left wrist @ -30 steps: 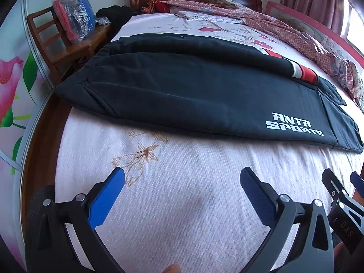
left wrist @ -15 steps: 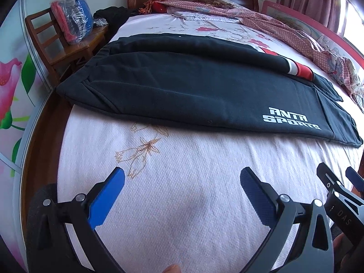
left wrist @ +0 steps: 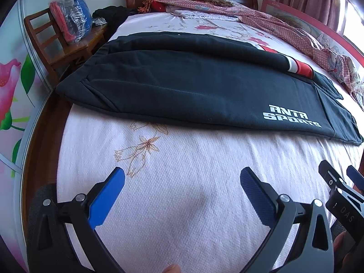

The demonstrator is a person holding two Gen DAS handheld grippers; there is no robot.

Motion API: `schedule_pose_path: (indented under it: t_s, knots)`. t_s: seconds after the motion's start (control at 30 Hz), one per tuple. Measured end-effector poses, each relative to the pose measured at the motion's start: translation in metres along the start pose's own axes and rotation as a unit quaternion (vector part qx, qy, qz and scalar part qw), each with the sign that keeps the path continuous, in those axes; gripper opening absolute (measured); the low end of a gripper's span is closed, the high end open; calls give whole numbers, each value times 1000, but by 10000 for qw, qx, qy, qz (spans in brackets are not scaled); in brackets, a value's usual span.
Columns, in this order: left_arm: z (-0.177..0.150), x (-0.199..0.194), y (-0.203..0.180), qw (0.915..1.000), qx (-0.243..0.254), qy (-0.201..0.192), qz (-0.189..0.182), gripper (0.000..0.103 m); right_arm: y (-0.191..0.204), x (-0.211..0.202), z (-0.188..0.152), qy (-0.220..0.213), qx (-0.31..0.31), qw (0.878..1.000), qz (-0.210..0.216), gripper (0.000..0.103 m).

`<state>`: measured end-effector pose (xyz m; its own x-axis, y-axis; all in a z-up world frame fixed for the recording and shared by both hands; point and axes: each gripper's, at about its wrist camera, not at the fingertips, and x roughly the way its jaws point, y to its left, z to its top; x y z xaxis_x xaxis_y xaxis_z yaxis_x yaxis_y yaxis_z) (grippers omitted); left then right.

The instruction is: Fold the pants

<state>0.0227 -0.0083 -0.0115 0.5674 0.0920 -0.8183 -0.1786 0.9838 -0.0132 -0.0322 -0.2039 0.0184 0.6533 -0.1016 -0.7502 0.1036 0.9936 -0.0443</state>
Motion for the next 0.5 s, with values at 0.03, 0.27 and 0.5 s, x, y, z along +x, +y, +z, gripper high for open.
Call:
schedule_pose_path:
  t_s: [0.03,0.27,0.5]
  knots:
    - [0,0,0,10000,-5,5,-6,101,0,0,1,5,5,10000,14,100]
    - [-1,0,-1,10000,13,5,-24,101,-1,0,1,-5,6,10000,25,100]
    - [-1,0,-2,10000,17,15,-10,101,-1,0,1,-9,7,10000,18,100]
